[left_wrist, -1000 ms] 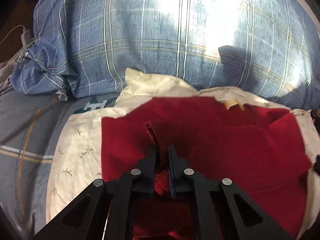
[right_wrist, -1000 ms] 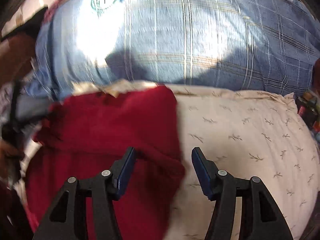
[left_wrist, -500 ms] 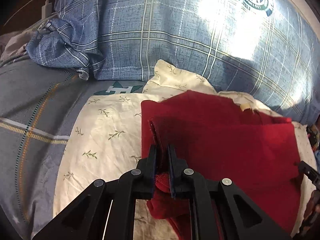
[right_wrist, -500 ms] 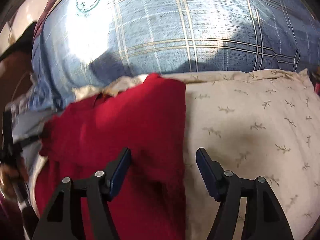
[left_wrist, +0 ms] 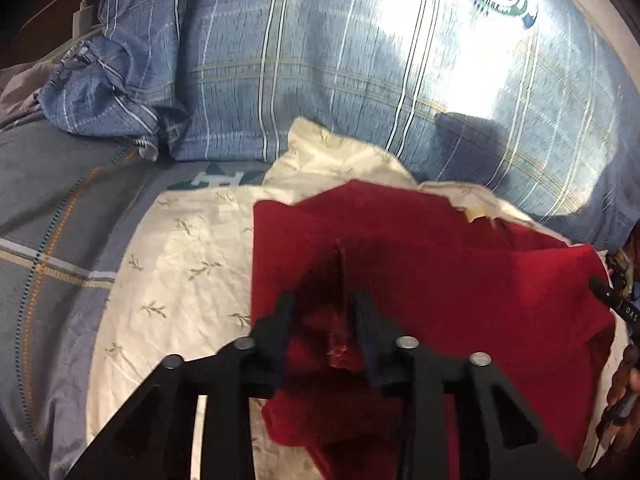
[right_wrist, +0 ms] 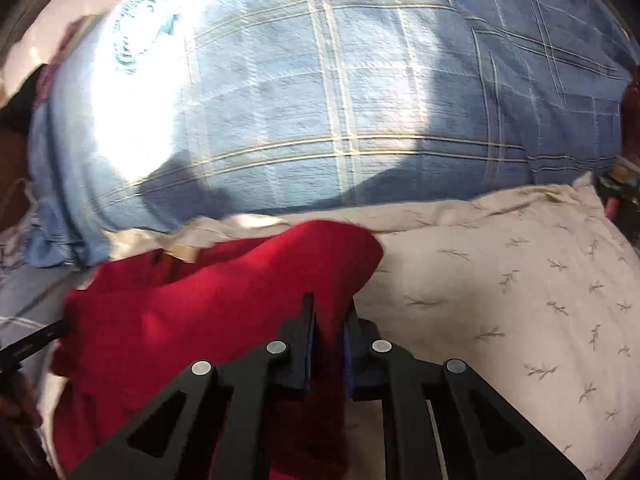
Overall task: Fold small clothes
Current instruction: 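Grasp the sweater side with the left gripper, fold it over the middle, release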
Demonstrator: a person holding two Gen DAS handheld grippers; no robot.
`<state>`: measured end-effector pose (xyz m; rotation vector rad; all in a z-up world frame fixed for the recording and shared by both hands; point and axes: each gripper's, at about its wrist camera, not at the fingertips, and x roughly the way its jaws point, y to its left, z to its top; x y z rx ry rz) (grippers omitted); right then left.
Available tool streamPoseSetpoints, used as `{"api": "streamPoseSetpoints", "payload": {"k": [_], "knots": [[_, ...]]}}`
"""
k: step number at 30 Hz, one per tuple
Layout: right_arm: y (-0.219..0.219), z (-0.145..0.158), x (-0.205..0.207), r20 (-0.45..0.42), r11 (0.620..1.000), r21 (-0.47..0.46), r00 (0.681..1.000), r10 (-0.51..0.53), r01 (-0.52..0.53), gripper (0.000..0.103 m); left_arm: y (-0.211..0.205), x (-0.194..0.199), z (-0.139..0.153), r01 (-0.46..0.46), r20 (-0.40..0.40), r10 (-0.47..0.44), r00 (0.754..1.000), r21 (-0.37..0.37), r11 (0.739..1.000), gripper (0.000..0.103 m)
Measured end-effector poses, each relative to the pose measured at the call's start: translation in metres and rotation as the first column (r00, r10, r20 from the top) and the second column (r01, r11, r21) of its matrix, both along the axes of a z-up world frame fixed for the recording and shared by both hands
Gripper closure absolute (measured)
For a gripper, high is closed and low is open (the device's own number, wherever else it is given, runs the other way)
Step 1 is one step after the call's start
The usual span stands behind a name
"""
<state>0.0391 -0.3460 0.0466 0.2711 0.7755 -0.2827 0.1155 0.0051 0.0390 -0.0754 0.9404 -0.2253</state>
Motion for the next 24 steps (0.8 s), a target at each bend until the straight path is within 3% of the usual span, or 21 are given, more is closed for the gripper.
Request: {"api": "streamPoseSetpoints", "payload": {"k": [2,3,5,7,9,11,13,14,15,19,22,24], "knots": [[-0.011,-0.014,0.005,-0.083,0.998,0.068,0.996,-0.009,0.014,0.08,-0.002,0.002,-0.004,-0.001,-0.009,0.001,1.0,0.018,1.0,0.07],[-0.013,-0.012,0.0,-0.073,0.996,0.091,0.997,-0.007,0.014,0.075,-0.002,0.002,-0.003,-0.002,-0.009,0.002,1.0,0.021,1.0,0.07],[-0.015,0.0,-0.019,-0.009,0.996,0.09,1.0,-0.016,0.016,0.051,0.002,0.0,0.0,-0.003,-0.002,0.003,1.0,0.016,1.0,0.07],[-0.01,0.014,-0.037,0.042,0.998,0.056,0.999,-0.014,0.011,0.051,0.005,-0.002,0.002,-0.006,0.002,0.006,1.0,0.016,1.0,0.07],[0.005,0.02,-0.044,0.064,0.997,0.035,0.996,0.068,-0.07,0.053,0.007,-0.003,0.003,-0.016,0.006,0.016,1.0,0.019,1.0,0.07],[0.024,0.013,-0.037,0.015,0.987,-0.019,0.987,0.161,-0.16,0.066,0.007,-0.003,0.003,-0.032,0.001,0.032,0.999,0.012,0.999,0.07],[0.035,-0.012,-0.027,-0.129,0.98,-0.102,0.979,0.157,-0.17,0.078,0.006,-0.008,0.006,-0.048,0.001,0.048,0.999,0.0,0.999,0.07],[0.035,-0.021,-0.029,-0.186,0.979,-0.123,0.973,0.138,-0.162,0.078,0.004,-0.011,0.011,-0.046,0.009,0.046,0.999,-0.002,0.999,0.071],[0.034,-0.023,-0.038,-0.186,0.978,-0.129,0.973,0.136,-0.161,0.078,0.003,-0.017,0.017,-0.04,0.029,0.04,0.999,0.004,0.999,0.071],[0.023,-0.007,-0.068,-0.123,0.99,-0.08,0.987,0.103,-0.113,0.069,-0.002,-0.036,0.039,-0.031,0.119,0.025,0.993,0.052,0.998,0.063],[0.027,0.012,-0.075,-0.042,0.99,-0.077,0.993,0.115,-0.118,0.067,-0.003,-0.043,0.045,-0.025,0.129,0.025,0.991,-0.007,1.0,0.056],[0.032,0.014,-0.067,-0.035,0.988,-0.086,0.991,0.129,-0.132,0.065,-0.007,-0.044,0.039,-0.022,0.115,0.023,0.993,-0.009,1.0,0.053]]}}
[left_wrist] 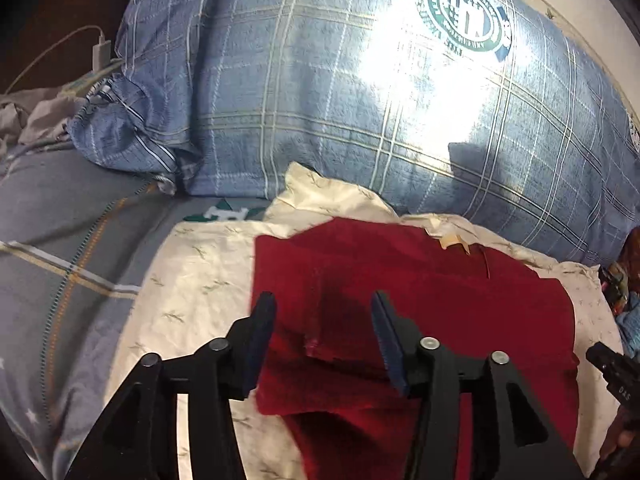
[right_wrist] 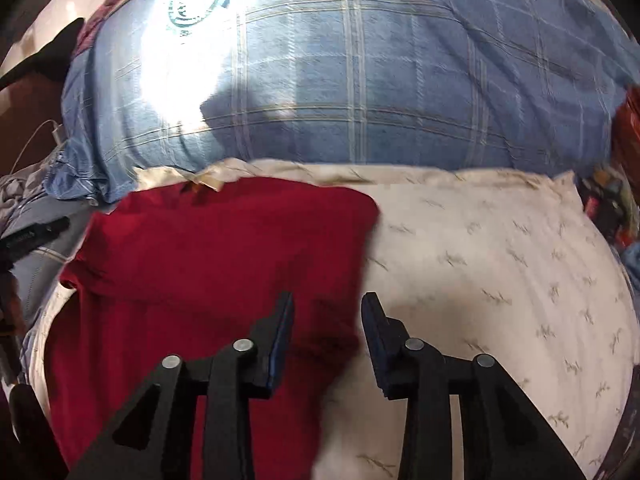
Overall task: Fold small clothes
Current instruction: 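Grasp the sweater side with the left gripper, fold it over the middle, release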
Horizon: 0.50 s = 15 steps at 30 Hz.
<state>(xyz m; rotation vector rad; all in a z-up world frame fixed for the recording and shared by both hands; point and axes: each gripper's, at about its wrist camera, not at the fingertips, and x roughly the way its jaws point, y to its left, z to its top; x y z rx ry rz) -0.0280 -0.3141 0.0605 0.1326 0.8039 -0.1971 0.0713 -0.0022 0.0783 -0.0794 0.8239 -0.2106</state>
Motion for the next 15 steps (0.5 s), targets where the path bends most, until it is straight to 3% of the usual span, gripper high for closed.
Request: {"api": "streamPoseSetpoints", "payload": {"k": [3,5,7,9,10,13,15], "knots": [[0.012,-0.017,0.022,-0.036,1.0,-0.028,0.999,-0.003,0.002,0.065,-0.013,0.002,-0.017,0.023,-0.039,-0.022,0.999,0.034,0.999,0.053],[0.008,-0.039,0.033,-0.11,0.999,-0.016,0.993,-0.034,0.032,0.065,-0.019,0.006,-0.036,0.034,-0.086,-0.028,0.996,0.064,0.997,0.052],[0.009,-0.041,0.026,-0.066,0.999,-0.025,0.997,-0.046,0.044,0.065,-0.025,0.013,-0.05,0.035,-0.122,-0.023,0.992,0.095,0.995,0.052],[0.013,-0.032,0.016,-0.066,0.999,-0.023,0.997,-0.037,0.036,0.064,-0.027,0.011,-0.048,0.037,-0.1,-0.027,0.995,0.108,0.993,0.052],[0.014,-0.027,0.009,-0.051,0.999,-0.017,0.998,-0.029,0.029,0.058,-0.028,0.01,-0.045,0.038,-0.1,-0.027,0.995,0.111,0.993,0.052],[0.013,-0.02,-0.013,-0.028,1.0,0.009,0.999,-0.027,0.028,0.046,-0.023,0.002,-0.031,0.039,-0.092,-0.033,0.995,0.065,0.997,0.052],[0.01,-0.019,-0.032,-0.017,0.999,0.048,1.0,-0.024,0.025,0.044,-0.015,-0.013,-0.021,0.027,-0.085,-0.022,0.996,0.059,0.998,0.049]]}}
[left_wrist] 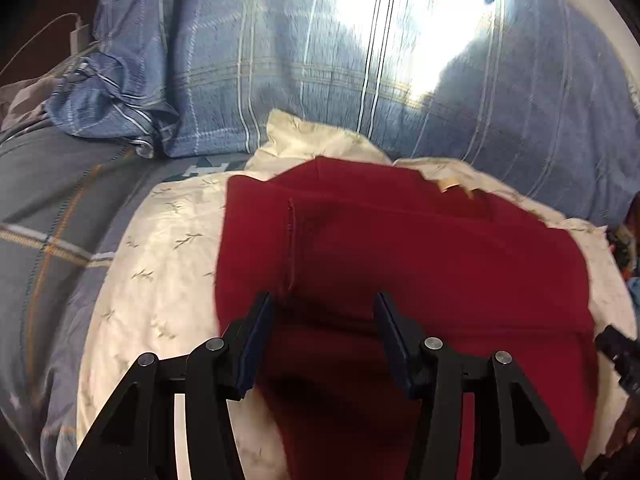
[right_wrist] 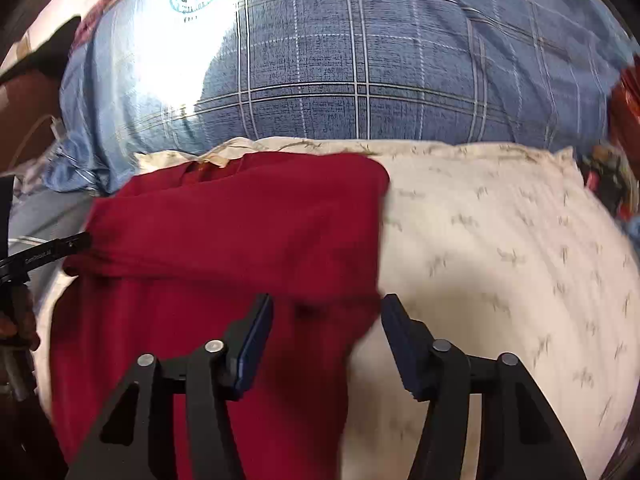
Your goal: Fold small clothes
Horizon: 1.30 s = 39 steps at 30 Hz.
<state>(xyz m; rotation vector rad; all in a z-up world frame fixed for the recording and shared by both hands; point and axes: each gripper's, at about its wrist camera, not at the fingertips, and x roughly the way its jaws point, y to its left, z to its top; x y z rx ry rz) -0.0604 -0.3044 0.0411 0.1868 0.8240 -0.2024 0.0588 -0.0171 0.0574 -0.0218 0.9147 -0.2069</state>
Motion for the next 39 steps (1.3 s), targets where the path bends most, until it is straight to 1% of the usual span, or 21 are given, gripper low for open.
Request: {"api": "streamPoseSetpoints", "payload": {"k": [2,4,7,9,12,14,17,20,22,23,24,25,26,27,28,30,32,33,36,38,39], "knots": [[0.0,-0.002,-0.014,-0.003,1.0,0.023,1.0,-0.003,0.003,0.044,0.009,-0.016,0.006,0.003,0.014,-0.003,1.0,-0.003,1.0,0.044],[0.0,-0.001,-0.027,0.013,0.999,0.04,1.0,0.0,0.0,0.043,0.021,-0.033,0.01,0.001,0.02,-0.001,1.0,-0.002,1.0,0.043],[-0.002,-0.003,-0.046,0.033,0.997,0.081,0.999,0.016,-0.019,0.033,0.039,-0.056,0.012,-0.018,0.007,0.018,1.0,-0.027,0.999,0.039],[-0.002,-0.006,-0.053,0.043,0.995,0.096,0.999,0.014,-0.018,0.032,0.048,-0.068,0.009,-0.034,-0.007,0.034,0.999,-0.047,0.998,0.037],[-0.003,-0.012,-0.055,0.029,0.994,0.104,1.0,0.011,-0.013,0.032,0.052,-0.075,0.001,-0.05,-0.035,0.048,0.998,-0.043,0.998,0.037],[-0.003,-0.015,-0.055,0.017,0.994,0.108,1.0,0.007,-0.009,0.032,0.051,-0.076,-0.006,-0.049,-0.059,0.046,0.997,-0.058,0.997,0.037],[0.001,-0.018,-0.056,0.022,0.992,0.122,1.0,0.017,-0.02,0.032,0.048,-0.073,-0.013,-0.053,-0.071,0.048,0.996,-0.066,0.996,0.037],[0.006,-0.025,-0.051,0.02,0.99,0.135,0.999,0.033,-0.036,0.032,0.045,-0.071,-0.019,-0.047,-0.091,0.041,0.995,-0.065,0.997,0.041],[0.01,-0.031,-0.044,0.004,0.99,0.133,0.999,0.045,-0.045,0.032,0.04,-0.073,-0.02,-0.03,-0.086,0.025,0.996,-0.057,0.998,0.054],[0.012,-0.033,-0.042,0.009,0.991,0.124,0.999,0.046,-0.047,0.033,0.036,-0.074,-0.02,-0.01,-0.089,0.006,0.996,-0.054,0.999,0.067],[0.014,-0.034,-0.039,0.018,0.994,0.102,0.999,0.045,-0.047,0.034,0.035,-0.074,-0.02,-0.002,-0.088,-0.002,0.996,-0.049,0.999,0.075],[0.017,-0.034,-0.037,0.022,0.996,0.075,0.999,0.046,-0.048,0.047,0.033,-0.074,-0.02,0.004,-0.081,-0.007,0.997,-0.035,0.999,0.078],[0.02,-0.035,-0.035,0.021,0.998,0.047,0.999,0.05,-0.051,0.076,0.032,-0.075,-0.019,0.01,-0.076,-0.011,0.997,-0.026,1.0,0.089],[0.023,-0.035,-0.033,0.018,0.998,0.015,0.998,0.056,-0.056,0.091,0.032,-0.076,-0.018,0.015,-0.076,-0.017,0.997,-0.025,1.0,0.094],[0.022,-0.035,-0.033,0.013,0.998,0.018,0.998,0.055,-0.056,0.095,0.032,-0.077,-0.016,0.019,-0.075,-0.021,0.997,-0.029,0.999,0.095],[0.018,-0.029,-0.04,0.018,0.998,0.045,0.999,0.043,-0.044,0.097,0.037,-0.083,-0.01,0.026,-0.073,-0.028,0.997,-0.033,0.999,0.096],[0.014,-0.019,-0.051,0.049,0.999,0.036,0.998,0.029,-0.031,0.097,0.048,-0.091,-0.004,0.022,-0.063,-0.024,0.998,-0.035,0.999,0.096],[0.012,-0.019,-0.053,0.045,0.999,0.033,0.999,0.022,-0.024,0.097,0.052,-0.094,-0.003,0.019,-0.066,-0.021,0.998,-0.034,0.999,0.096],[0.006,-0.032,-0.046,-0.003,0.998,0.059,1.0,0.017,-0.017,0.096,0.058,-0.096,-0.009,0.009,-0.089,-0.013,0.996,-0.036,0.999,0.096],[0.005,-0.029,-0.053,0.008,0.994,0.104,1.0,0.017,-0.018,0.088,0.057,-0.101,-0.006,0.002,-0.083,-0.006,0.996,-0.043,0.999,0.093],[0.005,-0.025,-0.06,0.021,0.991,0.132,0.999,0.03,-0.033,0.087,0.057,-0.103,-0.004,0.007,-0.088,-0.011,0.996,-0.044,0.999,0.09]]}}
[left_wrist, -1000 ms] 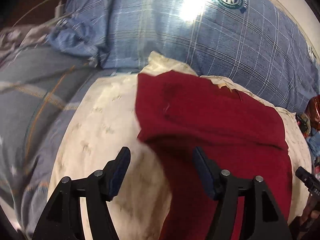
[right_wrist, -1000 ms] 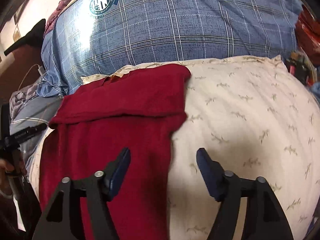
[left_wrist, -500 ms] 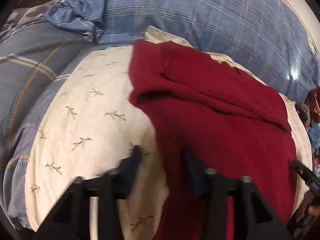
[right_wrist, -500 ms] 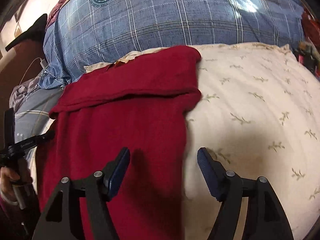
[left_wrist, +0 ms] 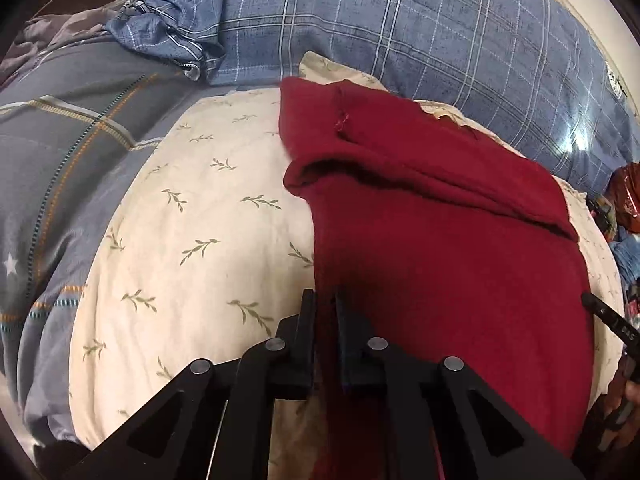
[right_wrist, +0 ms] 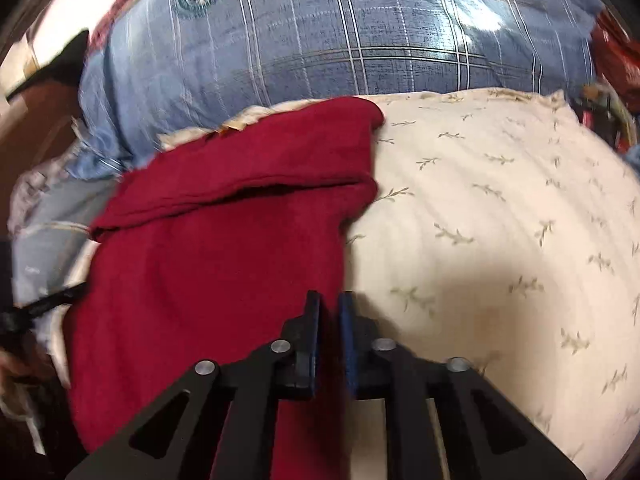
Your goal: Fold small clothes
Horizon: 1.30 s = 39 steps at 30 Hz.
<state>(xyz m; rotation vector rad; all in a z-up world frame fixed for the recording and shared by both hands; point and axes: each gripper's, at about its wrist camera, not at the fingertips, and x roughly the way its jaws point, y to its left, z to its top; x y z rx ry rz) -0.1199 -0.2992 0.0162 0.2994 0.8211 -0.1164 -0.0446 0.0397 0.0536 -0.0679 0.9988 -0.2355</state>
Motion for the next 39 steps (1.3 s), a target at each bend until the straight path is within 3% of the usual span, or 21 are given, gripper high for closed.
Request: {"api": "streamPoseSetpoints", "payload": {"k": [1,2,4,6,12,17,24,31,34,36,39], "knots": [[0.001,0.006,-0.01,0.015,0.999,0.029,0.999,0.039,-0.039,0.077,0.001,-0.003,0.002,0.007,-0.009,-0.007,1.0,0.002,1.0,0.087],[0.002,0.009,-0.018,0.016,0.997,0.035,0.998,0.067,-0.068,0.057,0.003,-0.008,0.004,0.008,-0.013,-0.008,1.0,0.004,1.0,0.076],[0.007,0.014,-0.041,-0.005,0.992,0.04,0.993,0.117,-0.117,0.043,0.009,-0.02,0.01,0.009,-0.001,-0.009,1.0,-0.01,1.0,0.059],[0.011,0.011,-0.06,-0.032,0.986,0.062,0.987,0.158,-0.155,0.043,0.015,-0.036,0.013,0.009,0.01,-0.008,1.0,-0.024,1.0,0.049],[0.023,-0.014,-0.098,-0.124,0.972,0.109,0.967,0.222,-0.209,0.043,0.028,-0.081,0.001,0.029,-0.063,-0.031,0.998,-0.039,0.999,0.049],[0.028,-0.033,-0.119,-0.129,0.95,0.207,0.956,0.263,-0.233,0.043,0.035,-0.111,-0.009,0.021,-0.082,-0.023,0.996,-0.026,0.999,0.045],[0.027,-0.037,-0.123,-0.121,0.922,0.295,0.947,0.297,-0.251,0.043,0.038,-0.138,-0.012,0.04,-0.095,-0.041,0.995,-0.017,0.999,0.041],[0.041,-0.039,-0.12,-0.143,0.906,0.304,0.926,0.349,-0.294,0.041,0.029,-0.149,-0.014,0.056,-0.089,-0.055,0.995,0.005,0.998,0.041],[0.042,-0.042,-0.118,-0.147,0.899,0.318,0.922,0.36,-0.3,0.047,0.025,-0.151,-0.015,0.068,-0.086,-0.066,0.994,0.022,0.997,0.041],[0.042,-0.043,-0.115,-0.146,0.893,0.333,0.919,0.367,-0.303,0.057,0.024,-0.152,-0.014,0.068,-0.084,-0.065,0.994,0.028,0.997,0.041],[0.042,-0.043,-0.113,-0.151,0.889,0.338,0.914,0.376,-0.31,0.06,0.022,-0.153,-0.014,0.069,-0.091,-0.066,0.994,0.031,0.997,0.041]]}}
